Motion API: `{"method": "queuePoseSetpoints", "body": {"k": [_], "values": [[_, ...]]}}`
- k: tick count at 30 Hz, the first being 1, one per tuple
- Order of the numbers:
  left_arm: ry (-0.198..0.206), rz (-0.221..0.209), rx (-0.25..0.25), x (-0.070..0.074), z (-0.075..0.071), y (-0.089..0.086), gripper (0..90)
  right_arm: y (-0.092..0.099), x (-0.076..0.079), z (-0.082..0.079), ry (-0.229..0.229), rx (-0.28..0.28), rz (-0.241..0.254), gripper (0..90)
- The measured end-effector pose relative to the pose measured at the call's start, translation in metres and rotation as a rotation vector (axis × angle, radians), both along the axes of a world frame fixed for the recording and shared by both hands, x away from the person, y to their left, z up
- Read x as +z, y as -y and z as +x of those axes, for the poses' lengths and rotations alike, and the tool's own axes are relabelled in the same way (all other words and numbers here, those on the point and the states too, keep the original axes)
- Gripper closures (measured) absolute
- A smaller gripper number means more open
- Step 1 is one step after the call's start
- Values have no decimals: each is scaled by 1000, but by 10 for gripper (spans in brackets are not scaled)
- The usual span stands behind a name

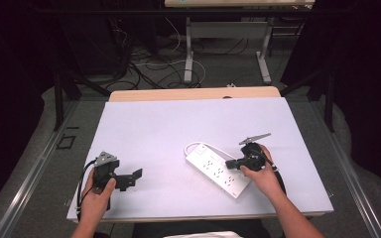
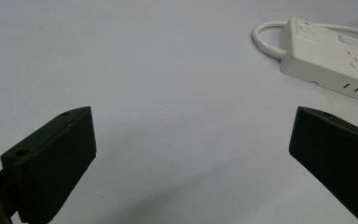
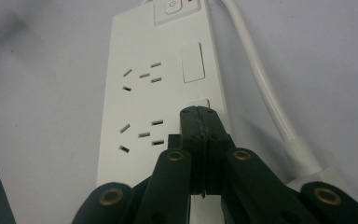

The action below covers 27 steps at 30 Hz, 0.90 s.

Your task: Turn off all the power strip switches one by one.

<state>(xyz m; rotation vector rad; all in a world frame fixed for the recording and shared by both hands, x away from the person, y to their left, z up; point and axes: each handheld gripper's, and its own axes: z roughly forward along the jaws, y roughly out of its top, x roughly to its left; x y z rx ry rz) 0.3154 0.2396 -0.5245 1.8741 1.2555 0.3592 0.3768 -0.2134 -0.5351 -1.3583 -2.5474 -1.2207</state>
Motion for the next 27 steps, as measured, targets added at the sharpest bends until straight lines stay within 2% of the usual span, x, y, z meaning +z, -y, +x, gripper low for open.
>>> {"method": "queuePoseSetpoints", "body": {"k": [4,7,8,11,20,22,23,27], "values": [[22,-2,12,-1,0,0,9,-1,1,0,0,1,-8,900],[21,-2,12,-1,1,0,8,0,1,-1,-4,1,-8,900],[8,2,2,0,0,-1,9,1,1,-1,0,-1,-12,900],[21,-3,12,-1,0,0,9,2,2,-2,-1,-1,-10,900],[22,-2,13,-1,0,0,9,7,8,-6,17,-3,2,900],[4,4,-2,1,0,-1,9,9,9,-7,15,-4,-11,900],[15,2,2,0,0,-1,9,9,10,-8,12,-4,-9,900],[2,-5,7,1,-1,-1,9,12,11,-11,15,-6,-6,900]]}}
